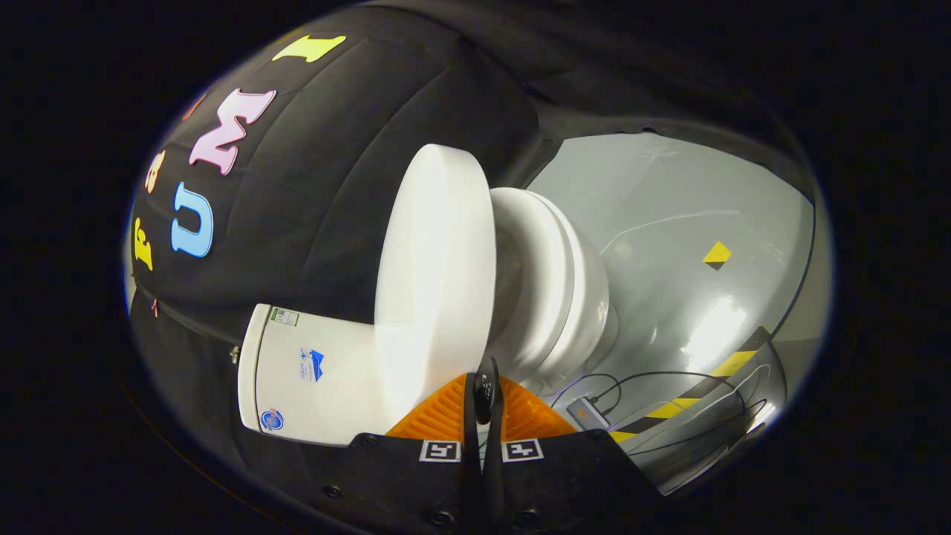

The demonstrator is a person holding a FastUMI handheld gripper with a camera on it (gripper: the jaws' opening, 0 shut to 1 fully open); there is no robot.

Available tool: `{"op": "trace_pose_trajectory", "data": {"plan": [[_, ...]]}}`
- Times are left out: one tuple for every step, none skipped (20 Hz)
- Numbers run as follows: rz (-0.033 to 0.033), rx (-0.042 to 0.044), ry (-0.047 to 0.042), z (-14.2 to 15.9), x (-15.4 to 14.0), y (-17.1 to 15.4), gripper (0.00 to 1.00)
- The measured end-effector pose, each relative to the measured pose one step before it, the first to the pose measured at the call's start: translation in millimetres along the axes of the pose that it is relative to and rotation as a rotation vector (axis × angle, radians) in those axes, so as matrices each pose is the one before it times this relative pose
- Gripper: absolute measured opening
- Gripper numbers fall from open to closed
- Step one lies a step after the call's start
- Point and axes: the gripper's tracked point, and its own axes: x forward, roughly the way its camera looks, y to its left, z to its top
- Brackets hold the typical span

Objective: Open the toilet lid.

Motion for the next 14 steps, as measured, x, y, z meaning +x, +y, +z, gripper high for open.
{"op": "trace_pose_trajectory", "data": {"plan": [[-0.01304,-0.02273,-0.00540,1.00,-5.00,8.32,0.05],[-0.01325,-0.03265,-0.00788,0.75,-5.20,8.89,0.05],[-0.01520,-0.04036,-0.01224,0.97,-5.32,9.98,0.05],[-0.01717,-0.04188,-0.01467,2.06,-4.19,8.57,0.05],[-0.01736,-0.03617,-0.01767,1.51,-6.18,10.26,0.05],[-0.01582,-0.03047,-0.01902,2.76,-5.91,8.06,0.05],[-0.01512,-0.02681,-0.01897,1.73,-5.47,9.39,0.05],[-0.01438,-0.02421,-0.01920,2.20,-6.15,7.73,0.05],[-0.01282,-0.02910,-0.01862,0.78,-5.81,8.29,0.05],[-0.01242,-0.02711,-0.01819,1.56,-3.75,6.57,0.05],[-0.01164,-0.02489,-0.01472,1.37,-3.75,7.09,0.05],[-0.01009,-0.02124,-0.01257,2.06,-3.19,6.72,0.05],[-0.00804,-0.01503,-0.00932,0.74,-3.04,5.36,0.05],[-0.00526,-0.01448,-0.00939,2.54,-2.49,5.78,0.05]]}}
